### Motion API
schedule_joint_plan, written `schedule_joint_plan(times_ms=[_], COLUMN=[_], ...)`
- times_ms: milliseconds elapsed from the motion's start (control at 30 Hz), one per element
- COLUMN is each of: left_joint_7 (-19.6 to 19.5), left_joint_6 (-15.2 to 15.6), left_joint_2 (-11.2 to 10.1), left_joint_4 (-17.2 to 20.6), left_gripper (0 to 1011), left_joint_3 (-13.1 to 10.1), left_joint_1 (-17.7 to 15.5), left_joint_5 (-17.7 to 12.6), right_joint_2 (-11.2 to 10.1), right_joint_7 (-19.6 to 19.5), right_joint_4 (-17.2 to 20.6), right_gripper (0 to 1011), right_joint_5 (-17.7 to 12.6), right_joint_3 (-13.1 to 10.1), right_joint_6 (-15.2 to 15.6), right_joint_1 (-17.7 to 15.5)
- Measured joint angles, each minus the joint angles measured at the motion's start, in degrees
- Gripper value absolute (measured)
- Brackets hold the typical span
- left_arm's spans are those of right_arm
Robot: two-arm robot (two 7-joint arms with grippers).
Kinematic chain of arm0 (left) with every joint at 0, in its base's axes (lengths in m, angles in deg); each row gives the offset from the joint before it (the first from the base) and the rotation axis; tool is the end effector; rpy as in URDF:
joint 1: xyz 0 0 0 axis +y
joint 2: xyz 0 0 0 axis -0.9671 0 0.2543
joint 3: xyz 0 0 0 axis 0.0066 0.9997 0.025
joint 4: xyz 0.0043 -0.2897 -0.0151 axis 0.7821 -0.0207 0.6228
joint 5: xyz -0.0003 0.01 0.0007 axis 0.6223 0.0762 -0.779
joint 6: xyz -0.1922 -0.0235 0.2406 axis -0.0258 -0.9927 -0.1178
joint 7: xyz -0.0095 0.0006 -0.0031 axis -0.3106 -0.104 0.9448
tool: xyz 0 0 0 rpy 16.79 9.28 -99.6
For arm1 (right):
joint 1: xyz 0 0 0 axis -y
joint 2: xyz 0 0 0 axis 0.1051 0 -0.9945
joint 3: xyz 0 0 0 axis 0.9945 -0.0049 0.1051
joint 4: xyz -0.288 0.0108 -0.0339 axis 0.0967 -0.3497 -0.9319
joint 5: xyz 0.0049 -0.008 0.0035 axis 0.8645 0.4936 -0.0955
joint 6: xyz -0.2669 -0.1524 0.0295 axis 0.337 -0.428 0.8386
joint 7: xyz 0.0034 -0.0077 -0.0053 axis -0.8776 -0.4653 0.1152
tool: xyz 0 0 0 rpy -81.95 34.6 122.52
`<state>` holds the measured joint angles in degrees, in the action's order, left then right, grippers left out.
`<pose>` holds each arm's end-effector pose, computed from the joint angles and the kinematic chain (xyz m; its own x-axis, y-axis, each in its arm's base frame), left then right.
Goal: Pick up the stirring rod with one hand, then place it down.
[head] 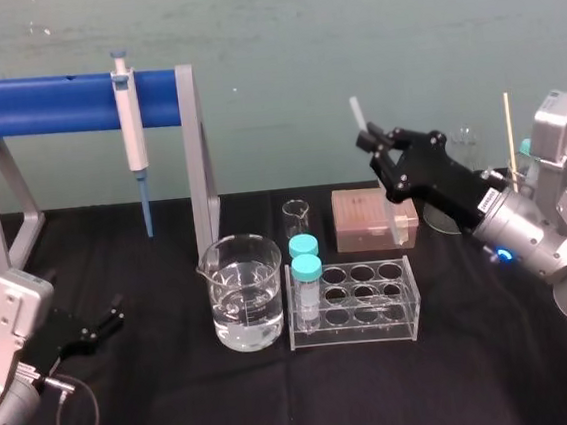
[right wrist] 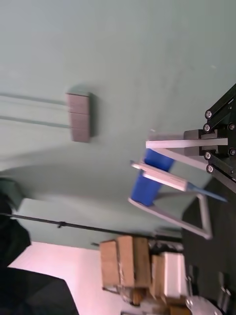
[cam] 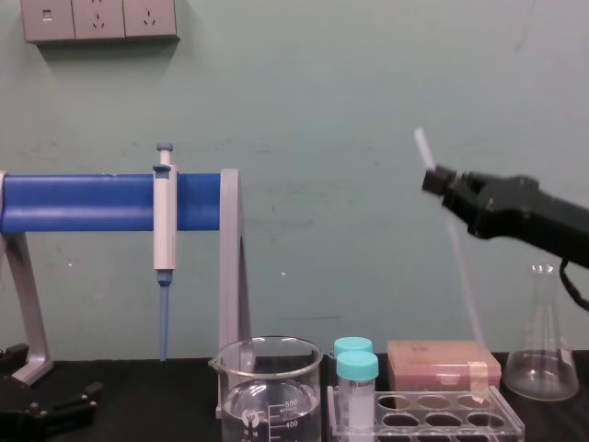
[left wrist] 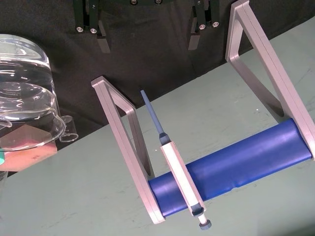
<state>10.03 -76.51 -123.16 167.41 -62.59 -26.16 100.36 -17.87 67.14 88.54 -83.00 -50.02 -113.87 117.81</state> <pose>0.3581 0.0827 -0.3024 0.2924 0.8803 0.3736 -0.9552 0.2874 0.0703 0.4779 -0.0578 -0.2522 0.7144 -0.6701 0.2017 0.5969 0.7339 0.3241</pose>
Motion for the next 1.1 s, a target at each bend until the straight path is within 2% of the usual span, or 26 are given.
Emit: schedule_joint_plan(times_ms=[67,133,267,400,567,833,1100], left_joint_7=[0.00,0.00,0.00,0.00,0.00,0.00,0.00], left_joint_6=[0.00,0.00,0.00,0.00,0.00,0.00,0.00], left_joint_2=[0.00,0.00,0.00,0.00,0.00,0.00,0.00], left_joint_4=[0.00,0.00,0.00,0.00,0.00,0.00,0.00], left_gripper=[1000,1000,1000,1000,1000,1000,1000], left_joint_3=[0.00,0.00,0.00,0.00,0.00,0.00,0.00], left_joint_1=[0.00,0.00,0.00,0.00,0.00,0.00,0.00], left_joint_5=[0.00,0.00,0.00,0.00,0.00,0.00,0.00], right_joint_2=[0.22,1.02,2.05,2.77,3.21,3.72,3.72], right_joint_7=[-0.54,-1.19,-0.60,0.58,0.50,-1.55,-1.52], right_joint_4=[0.29,0.08,-1.27,-2.72,-3.20,-3.01,-3.00], right_gripper=[68,68,68,68,68,68,68], right_joint_5=[0.62,1.33,0.41,-0.74,-1.30,-1.53,-1.50], right_joint_3=[-0.37,-1.32,-2.83,-4.00,-5.38,-6.86,-6.77], right_joint_6=[-2.18,-6.69,-10.81,-13.12,-13.24,-9.81,-10.00], right_joint_1=[-0.32,-0.97,-1.61,-2.08,-3.30,-4.75,-4.72])
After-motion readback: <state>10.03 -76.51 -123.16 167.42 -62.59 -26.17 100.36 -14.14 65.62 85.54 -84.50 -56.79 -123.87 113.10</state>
